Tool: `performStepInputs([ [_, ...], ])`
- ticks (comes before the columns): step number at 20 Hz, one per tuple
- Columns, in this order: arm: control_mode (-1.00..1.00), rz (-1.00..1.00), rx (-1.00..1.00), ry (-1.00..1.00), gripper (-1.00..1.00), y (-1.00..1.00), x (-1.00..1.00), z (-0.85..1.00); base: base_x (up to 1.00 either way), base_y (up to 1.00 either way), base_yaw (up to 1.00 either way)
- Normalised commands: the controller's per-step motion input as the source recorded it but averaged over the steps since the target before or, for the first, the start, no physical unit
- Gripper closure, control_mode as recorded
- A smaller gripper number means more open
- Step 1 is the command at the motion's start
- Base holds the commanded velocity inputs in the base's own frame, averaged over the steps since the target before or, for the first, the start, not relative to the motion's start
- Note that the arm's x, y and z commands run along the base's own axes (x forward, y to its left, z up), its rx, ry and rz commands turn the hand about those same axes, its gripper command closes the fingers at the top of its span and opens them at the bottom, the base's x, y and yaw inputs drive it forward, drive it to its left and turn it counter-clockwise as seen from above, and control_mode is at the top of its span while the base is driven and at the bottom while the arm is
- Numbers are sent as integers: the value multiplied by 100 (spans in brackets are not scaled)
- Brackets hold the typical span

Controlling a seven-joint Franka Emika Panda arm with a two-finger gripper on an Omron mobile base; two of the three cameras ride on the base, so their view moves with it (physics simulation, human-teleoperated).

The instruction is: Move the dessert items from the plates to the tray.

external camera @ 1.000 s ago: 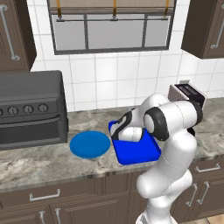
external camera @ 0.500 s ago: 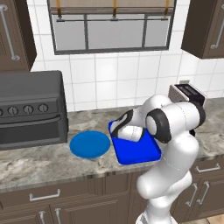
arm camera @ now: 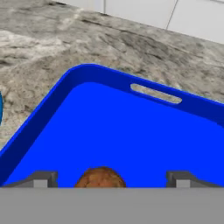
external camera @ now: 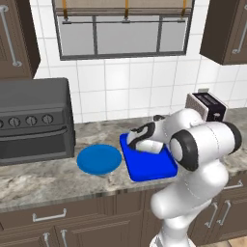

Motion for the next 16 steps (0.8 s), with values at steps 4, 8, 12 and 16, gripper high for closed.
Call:
performStepInputs([
  [4, -100, -13, -7, 16, -100, -6, -1, 100, 0, 0, 0],
  [8, -100, -20, 0, 26, -100, -2, 0, 94, 0, 0, 0],
  [12, -100, -24, 0, 33, -100, 0, 11, 93, 0, 0, 0],
  [16, -100, -7, 8, 27, -100, -23, 0, 44, 0, 0, 0],
])
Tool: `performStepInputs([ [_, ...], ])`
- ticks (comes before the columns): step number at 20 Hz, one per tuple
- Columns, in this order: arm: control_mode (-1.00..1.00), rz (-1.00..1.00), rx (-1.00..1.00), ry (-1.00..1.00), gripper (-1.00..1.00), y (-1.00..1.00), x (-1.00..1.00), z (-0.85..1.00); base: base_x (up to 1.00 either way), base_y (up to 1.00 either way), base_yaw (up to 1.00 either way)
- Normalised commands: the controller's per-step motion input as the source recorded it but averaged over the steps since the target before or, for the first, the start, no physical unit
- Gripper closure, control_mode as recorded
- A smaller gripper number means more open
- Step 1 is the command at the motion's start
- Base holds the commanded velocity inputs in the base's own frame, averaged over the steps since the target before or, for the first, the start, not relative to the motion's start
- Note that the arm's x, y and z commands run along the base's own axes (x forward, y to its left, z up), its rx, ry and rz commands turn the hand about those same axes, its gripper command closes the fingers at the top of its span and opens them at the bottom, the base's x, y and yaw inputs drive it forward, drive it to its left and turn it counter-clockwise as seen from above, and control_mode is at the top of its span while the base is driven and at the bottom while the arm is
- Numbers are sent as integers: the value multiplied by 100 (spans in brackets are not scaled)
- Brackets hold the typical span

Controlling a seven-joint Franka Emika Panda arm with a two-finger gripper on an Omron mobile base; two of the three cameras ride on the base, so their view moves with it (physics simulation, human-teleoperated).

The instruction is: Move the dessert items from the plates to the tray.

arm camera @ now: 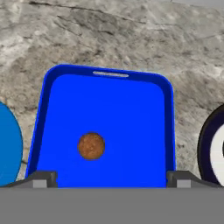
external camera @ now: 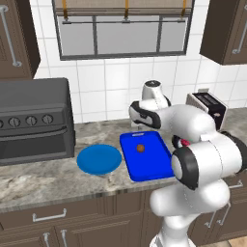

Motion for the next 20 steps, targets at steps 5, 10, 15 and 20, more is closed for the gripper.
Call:
performStepInputs([
  [5, -100, 0, 11, 19, -100, -39, 0, -2, 0, 0, 0],
  [10, -100, 2, 2, 1, -100, -48, 0, -1, 0, 0, 0],
  [15, -100, 1, 0, -2, -100, -43, 0, 0, 0, 0, 0],
  [20, -100, 1, 0, 0, -100, -53, 0, 0, 0, 0, 0],
])
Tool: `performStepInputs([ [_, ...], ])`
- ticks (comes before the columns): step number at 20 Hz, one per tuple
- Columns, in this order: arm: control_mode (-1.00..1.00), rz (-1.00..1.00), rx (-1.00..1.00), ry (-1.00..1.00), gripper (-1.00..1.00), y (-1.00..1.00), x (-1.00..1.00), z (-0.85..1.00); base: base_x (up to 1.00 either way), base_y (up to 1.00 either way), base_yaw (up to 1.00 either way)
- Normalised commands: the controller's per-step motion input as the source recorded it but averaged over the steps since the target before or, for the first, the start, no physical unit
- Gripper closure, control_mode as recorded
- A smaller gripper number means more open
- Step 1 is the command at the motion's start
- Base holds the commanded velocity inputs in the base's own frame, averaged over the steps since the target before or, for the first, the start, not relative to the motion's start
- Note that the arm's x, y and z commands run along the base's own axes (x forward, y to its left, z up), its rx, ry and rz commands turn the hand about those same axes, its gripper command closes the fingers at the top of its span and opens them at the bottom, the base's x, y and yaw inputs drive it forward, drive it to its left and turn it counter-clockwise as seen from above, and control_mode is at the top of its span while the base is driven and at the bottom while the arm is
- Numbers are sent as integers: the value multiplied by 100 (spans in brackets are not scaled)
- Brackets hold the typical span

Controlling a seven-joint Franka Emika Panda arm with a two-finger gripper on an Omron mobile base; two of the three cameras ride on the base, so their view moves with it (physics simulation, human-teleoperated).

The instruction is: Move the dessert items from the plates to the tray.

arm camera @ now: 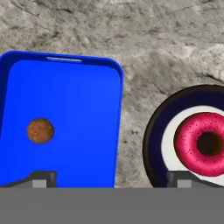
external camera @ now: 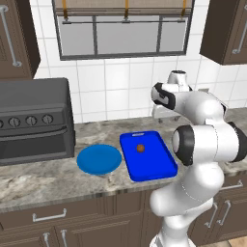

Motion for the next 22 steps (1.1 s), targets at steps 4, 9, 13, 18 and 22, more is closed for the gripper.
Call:
performStepInputs([
  [4, -100, 0, 0, -1, -100, -38, 0, -14, 0, 0, 0],
  [9, -100, 0, 0, -8, -100, -35, -1, -15, 0, 0, 0],
  [13, -100, 0, -1, -9, -100, -35, -7, -20, 0, 0, 0],
  [18, -100, 0, -1, -8, -100, -23, -24, -11, 0, 0, 0],
  [22, -100, 0, 0, 0, -100, -24, -7, -6, 0, 0, 0],
])
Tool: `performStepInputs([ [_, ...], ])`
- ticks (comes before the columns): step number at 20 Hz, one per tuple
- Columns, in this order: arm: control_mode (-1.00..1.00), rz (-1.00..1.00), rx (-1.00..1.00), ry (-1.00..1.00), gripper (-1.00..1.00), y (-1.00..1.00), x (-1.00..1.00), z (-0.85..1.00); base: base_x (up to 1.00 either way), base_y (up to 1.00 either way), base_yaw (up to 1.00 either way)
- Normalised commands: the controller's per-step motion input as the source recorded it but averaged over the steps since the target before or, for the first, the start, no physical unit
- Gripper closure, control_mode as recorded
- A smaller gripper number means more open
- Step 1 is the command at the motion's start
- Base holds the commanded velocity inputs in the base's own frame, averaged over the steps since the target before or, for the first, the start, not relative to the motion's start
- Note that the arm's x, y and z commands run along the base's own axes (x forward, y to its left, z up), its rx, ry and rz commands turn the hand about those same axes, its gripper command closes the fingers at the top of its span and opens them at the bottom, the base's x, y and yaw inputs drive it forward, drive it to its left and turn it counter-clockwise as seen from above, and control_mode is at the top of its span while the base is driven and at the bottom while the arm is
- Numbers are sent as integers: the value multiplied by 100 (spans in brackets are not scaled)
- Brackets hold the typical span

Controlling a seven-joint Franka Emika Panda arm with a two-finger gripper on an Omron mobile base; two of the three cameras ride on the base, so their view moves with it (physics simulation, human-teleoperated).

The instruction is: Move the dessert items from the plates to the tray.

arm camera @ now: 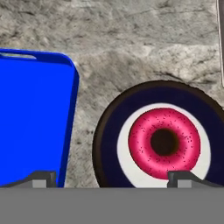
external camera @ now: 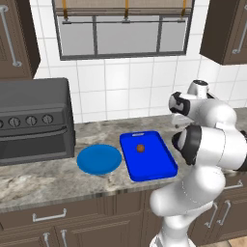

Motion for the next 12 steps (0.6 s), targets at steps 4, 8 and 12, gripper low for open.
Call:
performStepInputs([
  [4, -100, 0, 0, 0, -100, -30, -1, -1, 0, 0, 0],
  [8, -100, 0, 0, 0, -100, -38, 0, -5, 0, 0, 0],
  [12, -100, 0, 0, 0, -100, -31, -1, -13, 0, 0, 0],
])
